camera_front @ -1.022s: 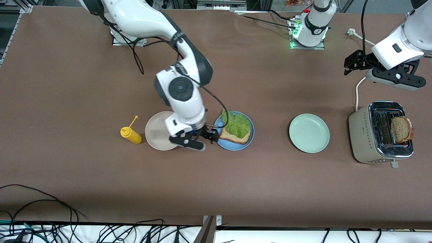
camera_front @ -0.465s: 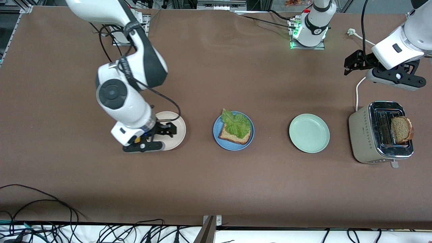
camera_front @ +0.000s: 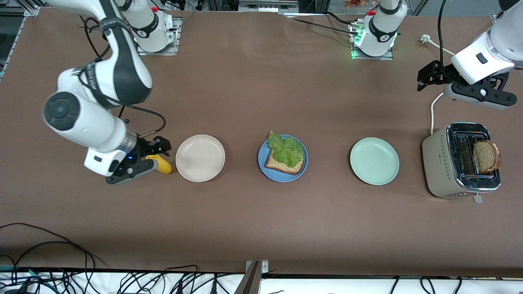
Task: Make sandwich in blue plate with both arms
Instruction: 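Open the right gripper and swing it toward the yellow mustard bottle, then lower the right gripper around the mustard while the left gripper reaches the toaster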
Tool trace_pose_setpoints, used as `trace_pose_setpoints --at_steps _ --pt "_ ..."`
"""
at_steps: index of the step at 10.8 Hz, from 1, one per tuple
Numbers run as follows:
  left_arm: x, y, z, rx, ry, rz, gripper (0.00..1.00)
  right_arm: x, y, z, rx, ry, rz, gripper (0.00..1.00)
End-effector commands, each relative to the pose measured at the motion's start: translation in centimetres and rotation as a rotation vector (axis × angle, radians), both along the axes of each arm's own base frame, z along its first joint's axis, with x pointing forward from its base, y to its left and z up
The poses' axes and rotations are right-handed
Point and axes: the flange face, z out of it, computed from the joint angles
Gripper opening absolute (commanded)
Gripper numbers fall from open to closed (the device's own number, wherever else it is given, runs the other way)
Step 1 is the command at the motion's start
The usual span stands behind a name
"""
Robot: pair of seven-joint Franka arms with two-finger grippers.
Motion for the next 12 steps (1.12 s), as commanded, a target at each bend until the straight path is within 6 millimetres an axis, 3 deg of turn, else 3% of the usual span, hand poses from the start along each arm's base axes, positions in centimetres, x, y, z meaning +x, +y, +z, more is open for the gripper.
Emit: trace_pose_setpoints --at_steps 1,3,5,7,11,12 --pt "0.1 1.6 0.0 -0.003 0.009 0.027 1.0 -2.9 -5.1 0.6 0.079 0.01 0.162 1.0" --pt "0.4 3.3 0.0 0.0 0.004 0.056 1.0 -3.7 -9.1 0.1 0.137 -0.001 0.263 1.0" --pt "0.8 5.0 -0.4 0.0 0.006 0.087 1.0 -4.0 -13.2 -2.1 0.234 -0.025 0.367 1.0" --pt "2.3 9.1 -1.4 0.0 -0.034 0.154 1.0 -4.4 -16.2 -3.7 0.303 -0.05 0.43 1.0" --pt "5.7 15.5 -5.4 0.008 -0.113 0.252 1.0 -4.9 -17.9 -7.6 0.422 -0.093 0.514 1.0" --pt "6.9 18.5 -6.5 0.008 -0.119 0.283 1.0 -5.4 -17.8 -9.1 0.463 -0.133 0.572 1.0"
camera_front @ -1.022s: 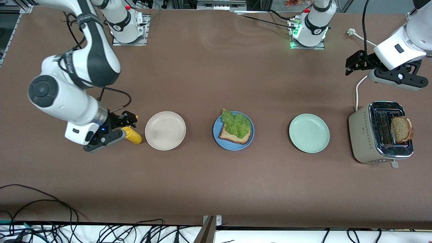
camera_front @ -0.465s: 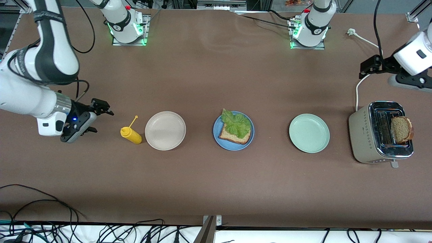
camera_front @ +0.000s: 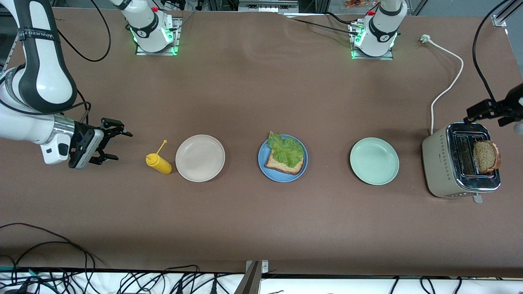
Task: Make sandwich in blue plate with both arms
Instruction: 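Lower the right gripper around the mustard while the left gripper reaches the toaster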
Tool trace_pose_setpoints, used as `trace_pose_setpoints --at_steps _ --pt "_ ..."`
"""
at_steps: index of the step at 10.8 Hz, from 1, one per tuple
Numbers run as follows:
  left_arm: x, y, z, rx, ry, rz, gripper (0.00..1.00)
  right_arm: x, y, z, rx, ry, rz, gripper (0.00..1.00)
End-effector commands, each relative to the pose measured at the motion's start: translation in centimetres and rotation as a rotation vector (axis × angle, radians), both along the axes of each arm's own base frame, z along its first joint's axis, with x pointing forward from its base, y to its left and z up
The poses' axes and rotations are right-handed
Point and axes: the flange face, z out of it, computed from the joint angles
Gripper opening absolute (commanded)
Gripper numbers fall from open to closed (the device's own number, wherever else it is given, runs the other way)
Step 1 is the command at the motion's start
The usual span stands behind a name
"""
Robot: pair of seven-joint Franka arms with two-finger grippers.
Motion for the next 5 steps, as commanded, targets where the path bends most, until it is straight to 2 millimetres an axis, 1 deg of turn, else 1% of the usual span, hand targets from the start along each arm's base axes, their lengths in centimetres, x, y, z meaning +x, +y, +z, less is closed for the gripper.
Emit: trace_pose_setpoints --at_steps 1,2,3,4,5 --pt "3.1 7.0 -4.0 -0.003 -0.003 0.043 1.0 -1.4 -0.4 -4.2 0.149 -0.119 0.135 1.0" --pt "4.5 8.3 -5.3 -0.002 -0.016 0.01 1.0 -1.8 -1.2 -6.1 0.208 -0.165 0.188 1.0" --pt "5.0 10.8 -7.5 -0.009 -0.008 0.016 1.0 -2.5 -1.9 -7.9 0.252 -0.207 0.233 1.0" --pt "5.1 13.2 -9.1 -0.017 -0.014 0.027 1.0 -3.0 -2.8 -9.1 0.275 -0.243 0.277 1.0" --pt "5.3 13.2 -9.3 -0.006 -0.025 0.018 1.0 -3.3 -3.6 -9.7 0.284 -0.272 0.317 1.0"
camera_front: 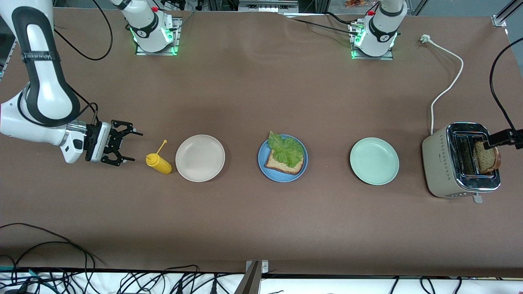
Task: Make sandwich in blue plate with both arms
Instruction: 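Lower the right gripper around the mustard while the left gripper reaches the toaster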
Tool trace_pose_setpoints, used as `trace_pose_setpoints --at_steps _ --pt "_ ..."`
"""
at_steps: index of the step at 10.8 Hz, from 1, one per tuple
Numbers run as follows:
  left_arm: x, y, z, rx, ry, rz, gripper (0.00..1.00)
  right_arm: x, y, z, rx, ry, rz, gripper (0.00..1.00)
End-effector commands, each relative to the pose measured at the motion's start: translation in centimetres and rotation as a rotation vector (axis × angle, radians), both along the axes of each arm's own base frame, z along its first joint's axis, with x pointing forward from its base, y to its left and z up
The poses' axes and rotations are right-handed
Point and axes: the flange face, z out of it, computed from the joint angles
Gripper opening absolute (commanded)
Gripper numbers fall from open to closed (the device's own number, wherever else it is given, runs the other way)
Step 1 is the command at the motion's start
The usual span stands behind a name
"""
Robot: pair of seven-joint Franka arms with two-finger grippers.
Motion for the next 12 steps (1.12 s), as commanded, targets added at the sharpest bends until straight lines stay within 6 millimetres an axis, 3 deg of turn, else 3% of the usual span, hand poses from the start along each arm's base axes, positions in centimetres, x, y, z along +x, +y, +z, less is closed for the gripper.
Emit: trace_pose_setpoints --at_steps 1,8,12 --pt "1.4 2.4 -1.3 0.005 -0.021 -0.026 1.0 -1.1 -2.4 -2.6 0.058 -0.109 0.098 1.0" --pt "1.5 2.8 -2.4 -0.005 -0.01 -0.02 1.0 -1.2 -2.1 -12.7 0.195 -0.29 0.12 1.0" --pt "1.5 4.2 -6.0 -0.019 0.042 -0.007 0.99 0.2 -1.2 -13.3 0.159 -0.319 0.101 1.0"
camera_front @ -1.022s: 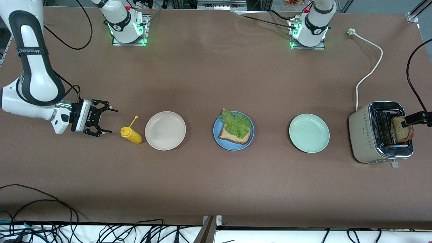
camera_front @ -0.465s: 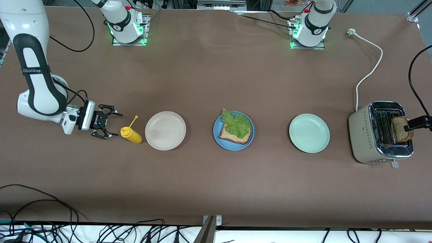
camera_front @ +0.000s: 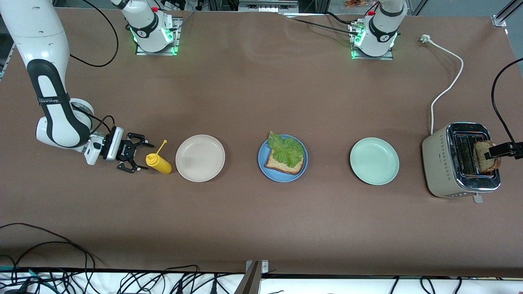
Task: Make sandwich in blue plate with both arms
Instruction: 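Grasp the mustard with the right gripper while the left gripper grasps the bread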
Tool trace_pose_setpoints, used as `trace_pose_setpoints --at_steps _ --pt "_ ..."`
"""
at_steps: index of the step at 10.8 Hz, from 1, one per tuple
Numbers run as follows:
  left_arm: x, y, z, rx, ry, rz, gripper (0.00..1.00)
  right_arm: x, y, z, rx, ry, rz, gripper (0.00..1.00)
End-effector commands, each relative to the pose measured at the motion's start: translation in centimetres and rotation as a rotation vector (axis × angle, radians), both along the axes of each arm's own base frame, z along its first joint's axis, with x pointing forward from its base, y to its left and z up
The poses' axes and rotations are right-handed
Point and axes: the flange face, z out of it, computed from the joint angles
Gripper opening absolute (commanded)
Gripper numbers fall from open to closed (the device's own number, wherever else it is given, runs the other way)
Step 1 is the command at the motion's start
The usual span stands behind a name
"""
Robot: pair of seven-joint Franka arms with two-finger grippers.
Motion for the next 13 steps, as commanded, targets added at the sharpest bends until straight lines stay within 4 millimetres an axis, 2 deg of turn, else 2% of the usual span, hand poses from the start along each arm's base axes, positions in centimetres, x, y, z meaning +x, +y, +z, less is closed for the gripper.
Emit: trace_pose_setpoints --at_steps 1,2,3,4,5,6,7,9,10,13 --pt "0.0 1.5 -3.1 -0.013 0.046 -0.003 0.98 1.2 1.6 -0.5 0.02 -0.03 -0.032 1.0" --pt "0.0 1.9 -4.3 -0.021 0.062 0.001 0.94 1.2 1.8 -1.0 0.008 -0.028 -0.036 1.0" --pt "0.0 2.1 -4.9 -0.021 0.068 -0.001 0.84 1.4 2.0 -1.1 -0.002 -0.031 -0.04 1.0" --pt "-0.1 2.2 -5.3 -0.028 0.074 -0.061 0.6 1.4 2.3 -1.3 0.004 -0.031 -0.047 1.0" --pt "-0.2 2.4 -5.7 -0.038 0.075 -0.131 0.41 1.3 2.7 -1.6 0.011 -0.025 -0.052 1.0" --pt "-0.6 3.4 -6.0 -0.04 0.079 -0.127 0.15 1.6 3.3 -1.8 0.017 -0.027 -0.055 1.0" --pt "-0.6 3.5 -5.7 -0.038 0.075 -0.126 0.0 1.7 3.9 -2.0 0.019 -0.028 -0.061 1.0" --pt "-0.7 3.7 -5.3 -0.036 0.076 -0.123 0.0 1.9 5.0 -2.0 0.027 -0.033 -0.075 1.0" --pt "-0.7 3.6 -5.1 -0.035 0.075 -0.123 0.0 1.8 5.1 -2.1 0.027 -0.031 -0.073 0.95" --pt "-1.2 3.6 -3.5 -0.034 0.09 -0.119 0.0 1.9 5.1 -1.9 0.028 -0.034 -0.072 0.3"
